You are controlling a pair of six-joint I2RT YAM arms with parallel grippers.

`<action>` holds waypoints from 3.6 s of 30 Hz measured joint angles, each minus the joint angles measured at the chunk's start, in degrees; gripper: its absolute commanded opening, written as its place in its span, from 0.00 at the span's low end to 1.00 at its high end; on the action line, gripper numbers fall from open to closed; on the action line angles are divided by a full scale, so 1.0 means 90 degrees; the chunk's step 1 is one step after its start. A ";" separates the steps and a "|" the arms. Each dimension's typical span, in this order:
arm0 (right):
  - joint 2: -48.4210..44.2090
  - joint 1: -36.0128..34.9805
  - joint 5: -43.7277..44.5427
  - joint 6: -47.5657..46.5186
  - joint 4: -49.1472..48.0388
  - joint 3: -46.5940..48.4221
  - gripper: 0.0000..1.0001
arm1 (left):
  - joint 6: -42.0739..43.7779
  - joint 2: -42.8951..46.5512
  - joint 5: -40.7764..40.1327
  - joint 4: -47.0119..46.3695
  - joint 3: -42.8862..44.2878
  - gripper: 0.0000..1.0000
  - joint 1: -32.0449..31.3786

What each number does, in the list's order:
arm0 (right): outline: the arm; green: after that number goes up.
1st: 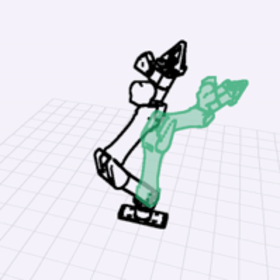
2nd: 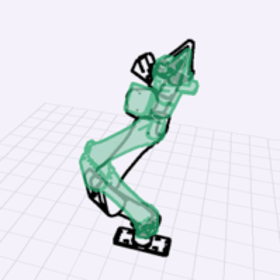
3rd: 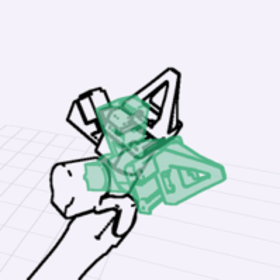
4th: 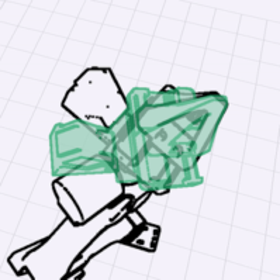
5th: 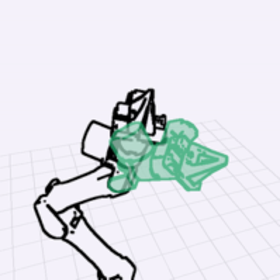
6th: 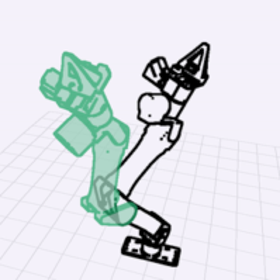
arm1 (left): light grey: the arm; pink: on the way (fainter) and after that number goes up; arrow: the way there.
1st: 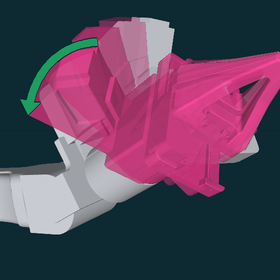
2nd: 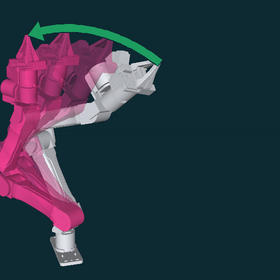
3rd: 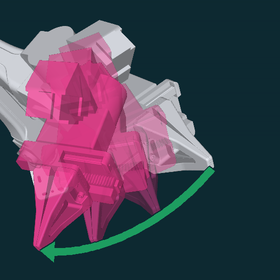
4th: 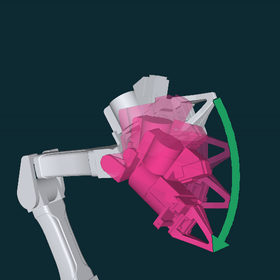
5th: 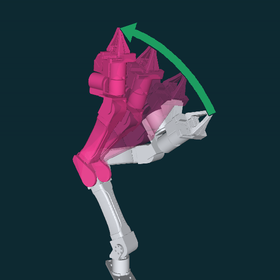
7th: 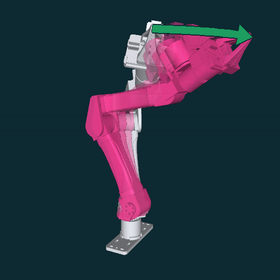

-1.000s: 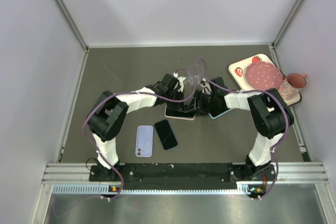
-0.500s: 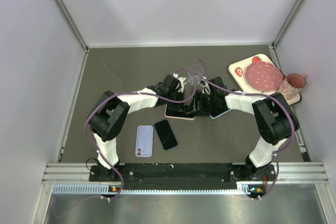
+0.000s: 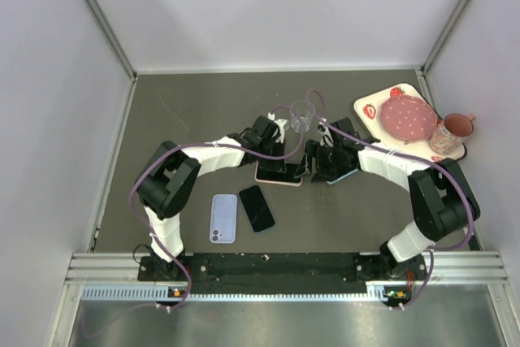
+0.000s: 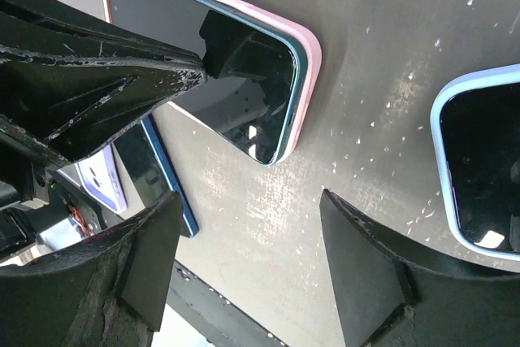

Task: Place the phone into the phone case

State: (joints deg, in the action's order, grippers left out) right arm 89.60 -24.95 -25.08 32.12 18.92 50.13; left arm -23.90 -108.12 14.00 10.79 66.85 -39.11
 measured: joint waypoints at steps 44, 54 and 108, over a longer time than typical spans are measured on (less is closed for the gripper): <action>0.1450 0.0374 -0.1124 0.0236 -0.0750 0.0078 0.02 | 0.0119 0.0080 -0.0160 -0.0119 -0.0107 0.00 0.0000; 0.1496 0.0228 -0.0782 0.0068 -0.0284 0.0367 0.00 | 0.0153 0.0080 -0.0155 -0.0107 -0.0107 0.00 0.0000; 0.0707 0.0440 -0.0265 0.0061 -0.0699 0.0146 0.44 | 0.0223 0.0236 -0.0330 0.0068 -0.0211 0.00 -0.0015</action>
State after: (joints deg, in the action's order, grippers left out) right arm 95.96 -20.99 -27.46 32.67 12.62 51.44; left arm -21.89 -106.00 11.03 11.40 64.95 -39.24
